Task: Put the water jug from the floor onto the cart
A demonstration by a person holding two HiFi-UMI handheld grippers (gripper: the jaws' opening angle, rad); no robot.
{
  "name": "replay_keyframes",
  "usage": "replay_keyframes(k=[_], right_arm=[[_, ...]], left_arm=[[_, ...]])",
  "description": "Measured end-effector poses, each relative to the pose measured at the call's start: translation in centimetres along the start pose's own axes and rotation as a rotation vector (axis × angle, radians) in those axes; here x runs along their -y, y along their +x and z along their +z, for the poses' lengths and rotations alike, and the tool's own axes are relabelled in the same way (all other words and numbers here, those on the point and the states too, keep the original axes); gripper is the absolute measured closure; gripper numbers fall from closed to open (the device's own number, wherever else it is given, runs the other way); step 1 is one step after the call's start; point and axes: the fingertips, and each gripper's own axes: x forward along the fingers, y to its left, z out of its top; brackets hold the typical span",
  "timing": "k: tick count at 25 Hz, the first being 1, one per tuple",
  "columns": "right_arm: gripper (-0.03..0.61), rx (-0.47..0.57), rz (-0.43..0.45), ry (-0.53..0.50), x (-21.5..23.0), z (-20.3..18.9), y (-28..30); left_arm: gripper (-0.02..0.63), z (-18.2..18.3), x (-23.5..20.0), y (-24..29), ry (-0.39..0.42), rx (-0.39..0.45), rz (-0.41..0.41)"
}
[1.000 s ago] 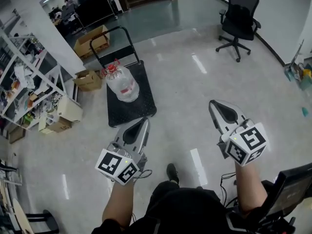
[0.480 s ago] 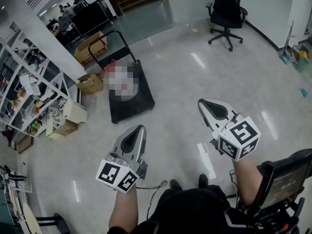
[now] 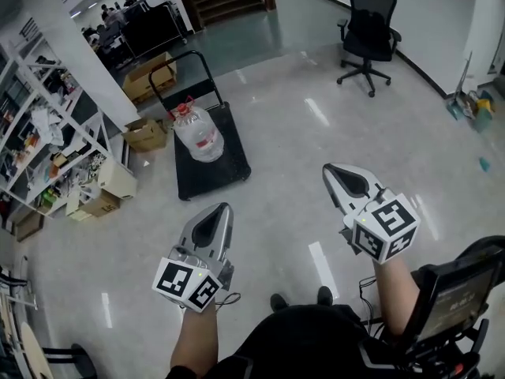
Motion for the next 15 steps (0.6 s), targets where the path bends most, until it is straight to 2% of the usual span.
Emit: replay_keyframes(k=[15], right_arm=[[0.578, -0.002, 0.002, -0.029, -3.4, 0.4, 1.9]], left_arm=[[0.62, 0.2, -3.3, -2.3, -0.011, 0.022, 0.001]])
